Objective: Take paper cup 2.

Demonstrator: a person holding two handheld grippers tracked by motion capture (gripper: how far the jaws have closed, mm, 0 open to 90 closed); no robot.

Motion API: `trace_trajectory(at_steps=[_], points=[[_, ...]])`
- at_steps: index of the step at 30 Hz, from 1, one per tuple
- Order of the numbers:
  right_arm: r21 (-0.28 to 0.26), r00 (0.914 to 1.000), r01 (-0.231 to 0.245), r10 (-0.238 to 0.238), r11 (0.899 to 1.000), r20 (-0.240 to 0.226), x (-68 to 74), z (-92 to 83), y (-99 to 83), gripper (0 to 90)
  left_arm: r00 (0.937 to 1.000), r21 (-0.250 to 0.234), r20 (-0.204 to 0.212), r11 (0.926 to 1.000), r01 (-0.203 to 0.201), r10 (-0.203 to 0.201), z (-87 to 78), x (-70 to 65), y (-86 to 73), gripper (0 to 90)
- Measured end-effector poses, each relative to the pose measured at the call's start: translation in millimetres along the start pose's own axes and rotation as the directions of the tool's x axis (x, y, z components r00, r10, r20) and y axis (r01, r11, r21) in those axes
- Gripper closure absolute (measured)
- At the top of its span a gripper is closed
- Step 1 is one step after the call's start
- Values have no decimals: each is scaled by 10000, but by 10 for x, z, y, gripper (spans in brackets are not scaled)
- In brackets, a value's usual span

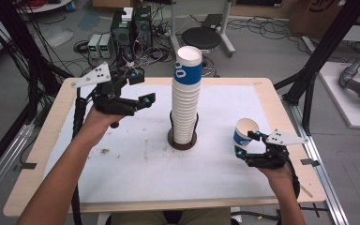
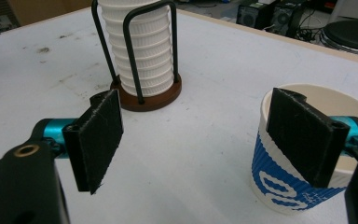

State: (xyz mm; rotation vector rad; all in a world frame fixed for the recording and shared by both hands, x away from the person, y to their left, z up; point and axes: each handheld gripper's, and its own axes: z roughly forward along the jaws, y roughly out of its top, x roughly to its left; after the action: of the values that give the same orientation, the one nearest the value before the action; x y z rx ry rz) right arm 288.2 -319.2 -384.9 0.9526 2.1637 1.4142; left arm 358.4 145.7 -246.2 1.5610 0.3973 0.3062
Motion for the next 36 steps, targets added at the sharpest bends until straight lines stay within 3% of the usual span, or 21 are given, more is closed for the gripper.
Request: trace_trajectory(at_steps=[2, 8, 21, 30, 36], points=[[9, 10000, -14, 14, 10000, -15, 3, 1, 0, 191, 9999, 109, 59, 9998, -146, 146, 63, -4, 81, 163], [10, 10000, 15, -15, 10000, -98, 11, 10, -1, 191, 9996, -78, 255, 9999, -100, 102, 198, 10, 260, 163], [-58, 9998, 86, -88, 9999, -199, 0, 0, 1, 191, 9987, 305, 330, 9987, -400, 390, 492, 3, 476, 163], [-79, 9996, 104, -106, 9999, -278, 16, 13, 13, 191, 9993, 961, 25, 9946, -379, 378, 769, 51, 586, 163], [-57, 9995, 104, -106, 9999, -312, 13, 24, 6, 191, 9993, 1429, 172, 9891, -353, 332, 944, 45, 608, 163]])
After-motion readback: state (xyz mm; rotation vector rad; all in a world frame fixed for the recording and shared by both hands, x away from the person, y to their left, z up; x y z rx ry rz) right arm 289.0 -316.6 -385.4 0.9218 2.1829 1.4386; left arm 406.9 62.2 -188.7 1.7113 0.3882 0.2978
